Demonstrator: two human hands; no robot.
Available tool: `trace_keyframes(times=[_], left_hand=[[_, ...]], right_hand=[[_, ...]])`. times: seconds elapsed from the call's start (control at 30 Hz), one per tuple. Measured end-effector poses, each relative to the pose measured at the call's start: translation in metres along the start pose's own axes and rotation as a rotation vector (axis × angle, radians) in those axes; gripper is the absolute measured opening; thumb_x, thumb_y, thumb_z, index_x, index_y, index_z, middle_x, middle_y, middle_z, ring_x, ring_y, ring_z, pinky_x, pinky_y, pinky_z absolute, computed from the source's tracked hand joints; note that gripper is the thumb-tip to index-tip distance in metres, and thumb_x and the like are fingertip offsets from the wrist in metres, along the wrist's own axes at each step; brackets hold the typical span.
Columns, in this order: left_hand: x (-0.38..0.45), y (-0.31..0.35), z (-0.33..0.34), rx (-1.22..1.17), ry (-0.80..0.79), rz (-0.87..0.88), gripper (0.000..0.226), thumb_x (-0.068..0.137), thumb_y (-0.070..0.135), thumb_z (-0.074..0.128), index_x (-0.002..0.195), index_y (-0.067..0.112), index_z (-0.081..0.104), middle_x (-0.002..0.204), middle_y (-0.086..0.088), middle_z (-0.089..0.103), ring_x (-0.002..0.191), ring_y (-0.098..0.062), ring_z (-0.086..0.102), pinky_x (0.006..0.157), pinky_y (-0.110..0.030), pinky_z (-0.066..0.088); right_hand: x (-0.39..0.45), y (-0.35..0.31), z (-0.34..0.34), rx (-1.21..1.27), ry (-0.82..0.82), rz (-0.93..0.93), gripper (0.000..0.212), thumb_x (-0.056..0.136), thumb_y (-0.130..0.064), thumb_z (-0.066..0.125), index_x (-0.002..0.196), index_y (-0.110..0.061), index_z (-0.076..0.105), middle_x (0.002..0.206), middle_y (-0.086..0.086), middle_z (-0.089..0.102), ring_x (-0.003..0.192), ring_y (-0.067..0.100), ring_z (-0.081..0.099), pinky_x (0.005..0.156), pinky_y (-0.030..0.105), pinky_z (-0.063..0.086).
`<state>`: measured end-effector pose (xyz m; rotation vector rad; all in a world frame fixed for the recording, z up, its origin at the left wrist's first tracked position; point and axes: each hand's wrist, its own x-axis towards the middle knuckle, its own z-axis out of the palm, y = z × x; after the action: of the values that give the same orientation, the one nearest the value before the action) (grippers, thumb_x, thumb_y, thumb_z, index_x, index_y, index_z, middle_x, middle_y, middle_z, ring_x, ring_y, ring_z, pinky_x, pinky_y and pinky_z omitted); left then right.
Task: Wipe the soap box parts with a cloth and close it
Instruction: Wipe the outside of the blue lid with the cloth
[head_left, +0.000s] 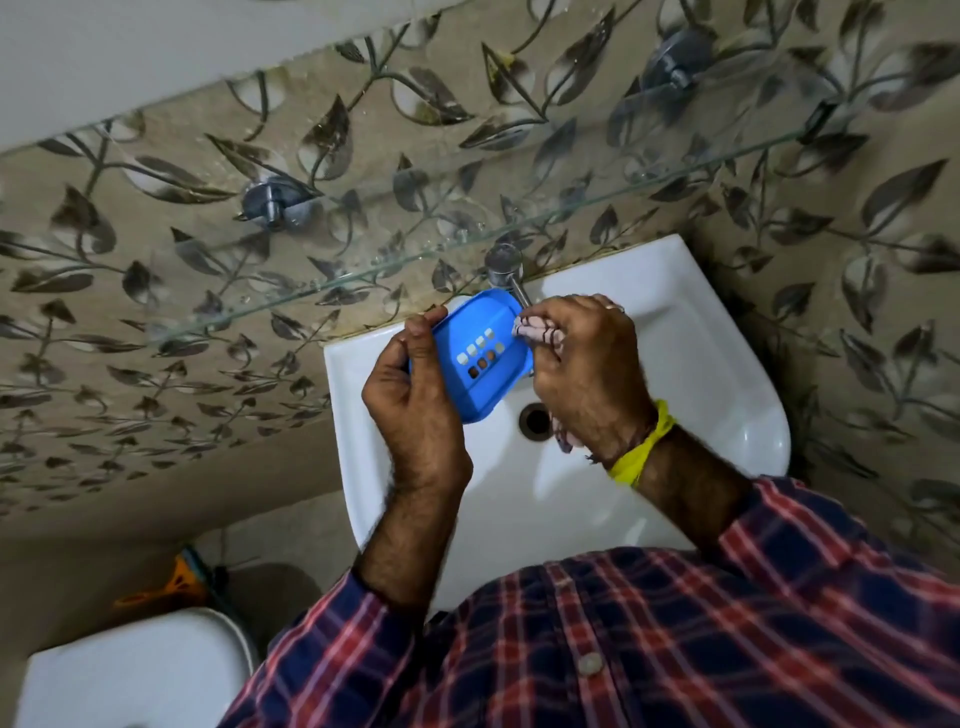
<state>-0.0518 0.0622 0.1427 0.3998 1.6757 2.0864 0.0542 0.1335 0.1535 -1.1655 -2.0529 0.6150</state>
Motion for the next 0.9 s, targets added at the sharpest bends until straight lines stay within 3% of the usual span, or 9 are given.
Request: trace_keyframes(times=[0.07,0.27,0.4,0.5,0.57,0.63,0.77,0.83,0.9], left_hand=[[0.002,0.000,-0.002,-0.012,-0.011,0.022,0.025,0.105,0.023,0.054,0.095,0.019,0.077,0.091,0.009,0.079,0.094,-0.009,0.071,0.083,-0.026,0.056],[-0.004,-0.004,0.000,0.014,-0.040,0.028,0.021,0.102,0.024,0.057,0.099,0.019,0.077,0.097,0.007,0.079,0.100,-0.013,0.071,0.089,-0.031,0.058],[0.002,0.001,-0.003,0.033,-0.099,0.048,0.022,0.097,0.032,0.059,0.096,0.022,0.079,0.095,0.004,0.080,0.094,-0.014,0.073,0.081,-0.028,0.059],[0.000,-0.002,-0.006,0.117,-0.096,0.096,0.020,0.095,0.039,0.062,0.095,0.028,0.079,0.093,0.007,0.080,0.091,-0.012,0.074,0.079,-0.028,0.057],[-0.002,-0.005,-0.007,0.149,-0.091,0.086,0.023,0.091,0.044,0.063,0.095,0.029,0.079,0.094,0.006,0.079,0.094,-0.017,0.074,0.084,-0.037,0.059],[-0.002,-0.008,-0.004,0.173,-0.070,0.090,0.027,0.088,0.048,0.063,0.096,0.027,0.079,0.095,0.006,0.079,0.096,-0.017,0.074,0.087,-0.037,0.059],[0.002,-0.015,-0.012,0.326,-0.074,0.075,0.023,0.096,0.036,0.067,0.105,0.018,0.078,0.099,0.012,0.077,0.095,0.000,0.071,0.085,-0.020,0.053],[-0.002,-0.021,-0.018,0.405,-0.131,0.054,0.024,0.096,0.038,0.065,0.109,0.021,0.075,0.103,0.017,0.075,0.097,0.006,0.068,0.085,-0.017,0.052],[-0.008,-0.024,-0.024,0.451,-0.162,0.020,0.033,0.090,0.047,0.063,0.111,0.023,0.073,0.105,0.018,0.074,0.098,0.005,0.068,0.084,-0.021,0.055]], right_hand=[[-0.015,-0.004,0.000,0.015,-0.022,-0.033,0.017,0.075,0.001,0.067,0.088,-0.007,0.074,0.088,0.010,0.072,0.084,0.033,0.064,0.081,0.038,0.051],[0.014,-0.005,0.008,0.086,0.103,0.183,0.018,0.074,-0.002,0.069,0.089,-0.009,0.076,0.090,0.009,0.070,0.086,0.029,0.067,0.081,0.030,0.050],[0.016,-0.023,0.011,0.200,0.138,-0.030,0.021,0.072,0.007,0.068,0.088,-0.005,0.075,0.087,0.007,0.070,0.081,0.024,0.067,0.078,0.030,0.054],[0.012,-0.021,0.014,0.177,0.078,-0.128,0.025,0.071,0.011,0.066,0.090,-0.004,0.074,0.090,0.008,0.070,0.085,0.028,0.066,0.080,0.036,0.055],[0.008,-0.013,0.013,0.096,0.053,-0.095,0.021,0.075,0.007,0.066,0.089,-0.005,0.074,0.091,0.009,0.070,0.085,0.031,0.066,0.081,0.040,0.055],[0.005,-0.003,0.011,0.044,0.013,-0.015,0.015,0.079,0.004,0.067,0.088,-0.006,0.074,0.090,0.011,0.071,0.086,0.032,0.066,0.081,0.042,0.054],[-0.005,0.004,0.006,0.333,-0.250,0.037,0.014,0.077,-0.002,0.080,0.086,-0.013,0.079,0.086,-0.001,0.076,0.083,0.006,0.068,0.078,0.017,0.054],[-0.010,0.008,0.002,0.524,-0.387,0.107,0.019,0.077,-0.005,0.082,0.090,-0.018,0.080,0.088,-0.006,0.078,0.087,0.004,0.073,0.083,0.018,0.057],[-0.015,0.018,-0.003,0.640,-0.370,0.205,0.022,0.078,-0.001,0.080,0.093,-0.018,0.080,0.091,-0.004,0.079,0.089,0.009,0.075,0.083,0.024,0.059]])
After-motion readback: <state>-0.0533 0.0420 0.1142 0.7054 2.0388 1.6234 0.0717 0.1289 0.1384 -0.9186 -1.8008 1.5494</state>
